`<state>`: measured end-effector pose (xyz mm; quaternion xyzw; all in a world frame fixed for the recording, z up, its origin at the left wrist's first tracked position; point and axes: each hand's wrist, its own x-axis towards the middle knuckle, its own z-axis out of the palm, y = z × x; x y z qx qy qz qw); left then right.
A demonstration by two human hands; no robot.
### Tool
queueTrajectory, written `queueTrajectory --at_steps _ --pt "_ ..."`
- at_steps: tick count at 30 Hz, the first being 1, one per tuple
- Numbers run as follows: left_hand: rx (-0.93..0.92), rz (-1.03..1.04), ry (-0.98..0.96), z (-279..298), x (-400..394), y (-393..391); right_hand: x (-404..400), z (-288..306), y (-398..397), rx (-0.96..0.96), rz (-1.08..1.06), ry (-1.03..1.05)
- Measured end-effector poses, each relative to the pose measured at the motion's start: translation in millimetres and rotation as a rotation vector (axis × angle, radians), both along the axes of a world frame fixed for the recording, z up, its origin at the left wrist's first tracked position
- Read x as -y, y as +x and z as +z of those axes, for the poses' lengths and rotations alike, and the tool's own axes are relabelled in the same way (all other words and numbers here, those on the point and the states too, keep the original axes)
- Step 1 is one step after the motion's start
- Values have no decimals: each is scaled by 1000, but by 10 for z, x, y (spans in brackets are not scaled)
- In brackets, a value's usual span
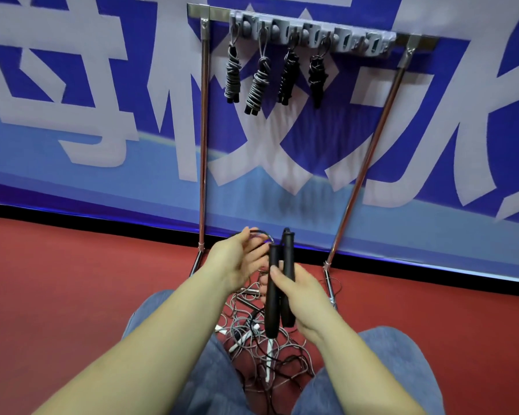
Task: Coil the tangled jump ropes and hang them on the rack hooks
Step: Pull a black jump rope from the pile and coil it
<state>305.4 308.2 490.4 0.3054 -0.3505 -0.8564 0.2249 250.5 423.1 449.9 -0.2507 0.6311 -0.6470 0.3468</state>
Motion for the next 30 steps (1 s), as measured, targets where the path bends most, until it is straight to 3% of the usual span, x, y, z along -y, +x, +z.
queueTrajectory --at_steps 3,8,18,24,30 --pt "186 -195 -284 -108 -123 91 47 148 -37 85 -111 -93" --pt "132 -550 -395 -216 -430 204 95 329 -61 9 -242 -76" --pt "24 -545 -563 -114 -300 262 -22 347 -96 -175 -77 58" --pt "-13 -622 -445 -56 -261 324 -70 347 -111 -200 21 118" --pt "-7 -721 -341 28 -168 415 -28 316 -402 -175 -495 41"
